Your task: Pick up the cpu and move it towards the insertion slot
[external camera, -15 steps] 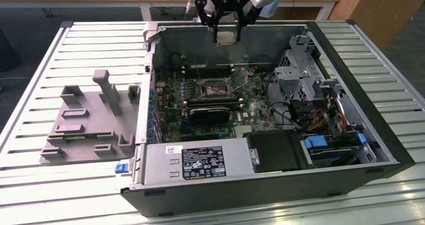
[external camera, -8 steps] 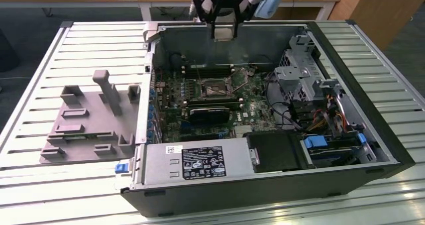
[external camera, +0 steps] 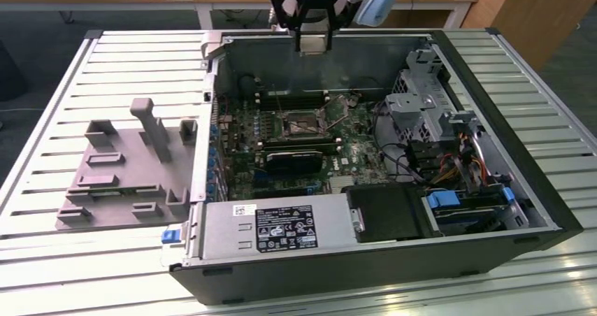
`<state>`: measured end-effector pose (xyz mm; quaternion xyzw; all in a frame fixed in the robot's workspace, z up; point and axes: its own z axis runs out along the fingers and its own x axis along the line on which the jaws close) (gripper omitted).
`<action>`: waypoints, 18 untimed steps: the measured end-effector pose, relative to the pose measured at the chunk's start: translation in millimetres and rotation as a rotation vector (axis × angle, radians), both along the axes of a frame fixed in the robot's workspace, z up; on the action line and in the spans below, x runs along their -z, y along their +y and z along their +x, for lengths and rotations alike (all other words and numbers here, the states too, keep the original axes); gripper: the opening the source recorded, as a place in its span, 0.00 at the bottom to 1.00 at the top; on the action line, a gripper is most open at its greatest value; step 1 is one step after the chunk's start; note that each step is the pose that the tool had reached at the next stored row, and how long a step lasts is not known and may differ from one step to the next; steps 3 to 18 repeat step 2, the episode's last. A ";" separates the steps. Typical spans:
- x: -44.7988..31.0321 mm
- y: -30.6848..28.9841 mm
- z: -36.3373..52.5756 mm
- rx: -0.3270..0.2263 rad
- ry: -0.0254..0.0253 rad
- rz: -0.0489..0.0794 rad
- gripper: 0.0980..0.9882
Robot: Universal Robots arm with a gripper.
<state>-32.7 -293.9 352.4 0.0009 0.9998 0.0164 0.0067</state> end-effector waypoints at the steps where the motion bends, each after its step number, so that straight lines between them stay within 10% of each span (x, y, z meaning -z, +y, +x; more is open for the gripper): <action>1: 0.0 0.0 0.0 0.000 0.0000 0.000 0.49; 18: 0.0 0.0 0.0 0.000 0.0000 0.000 0.49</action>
